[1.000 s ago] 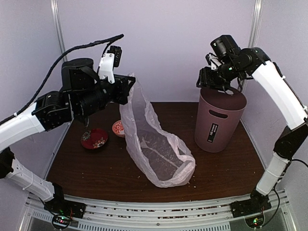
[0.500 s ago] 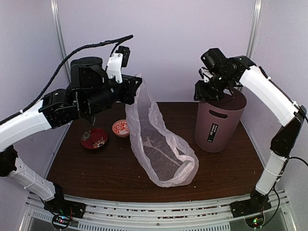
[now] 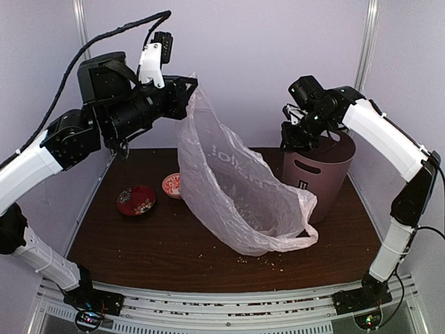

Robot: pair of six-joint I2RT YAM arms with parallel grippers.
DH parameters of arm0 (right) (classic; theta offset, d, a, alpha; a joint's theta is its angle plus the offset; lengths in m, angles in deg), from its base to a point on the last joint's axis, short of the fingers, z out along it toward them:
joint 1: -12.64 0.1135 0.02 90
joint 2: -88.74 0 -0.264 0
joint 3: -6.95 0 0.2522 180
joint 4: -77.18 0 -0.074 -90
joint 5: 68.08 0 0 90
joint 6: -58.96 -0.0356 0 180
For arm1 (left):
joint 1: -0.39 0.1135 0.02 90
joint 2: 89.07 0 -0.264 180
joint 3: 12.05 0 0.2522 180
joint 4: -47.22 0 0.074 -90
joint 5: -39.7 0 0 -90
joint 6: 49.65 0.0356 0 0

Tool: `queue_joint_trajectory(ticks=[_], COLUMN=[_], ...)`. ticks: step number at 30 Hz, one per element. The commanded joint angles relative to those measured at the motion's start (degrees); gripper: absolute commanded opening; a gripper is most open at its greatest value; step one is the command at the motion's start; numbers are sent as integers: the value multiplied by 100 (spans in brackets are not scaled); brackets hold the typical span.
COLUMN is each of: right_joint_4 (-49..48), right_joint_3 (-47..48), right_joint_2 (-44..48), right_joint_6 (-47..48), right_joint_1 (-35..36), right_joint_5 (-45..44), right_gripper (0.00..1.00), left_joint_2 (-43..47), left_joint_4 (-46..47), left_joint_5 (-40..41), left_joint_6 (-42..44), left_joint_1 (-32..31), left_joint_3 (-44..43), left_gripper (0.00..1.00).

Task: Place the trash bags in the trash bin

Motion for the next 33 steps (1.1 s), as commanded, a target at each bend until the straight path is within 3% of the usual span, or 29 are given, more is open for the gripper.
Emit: queue_joint_trajectory(ticks=[1,7,15,27,33], right_joint_4=[-379,-544,-707,-937,-766], right_joint_3=[-189,-378,-361,-188,26], right_joint_2=[53,203,368,205,-67], right_joint_6=[-116,-207,-400,-733,-444], right_joint_1=[14,130,587,1586,1912], right_joint_5=[505,786,1004,1201,1180], right_gripper=[16,4,2,2,2], left_joint_2=[97,-137,-314,-285,-330], left_joint_4=[22,-135,-107,767,995], left_joint_5=[312,288,604,887,906], left_joint_6=[186,562,958,1482,1703], left_joint_1=[18,18,18,18,18], left_joint_3=[-485,-1355,-2271,-2408,-2587], left_gripper=[0,0,0,0,0])
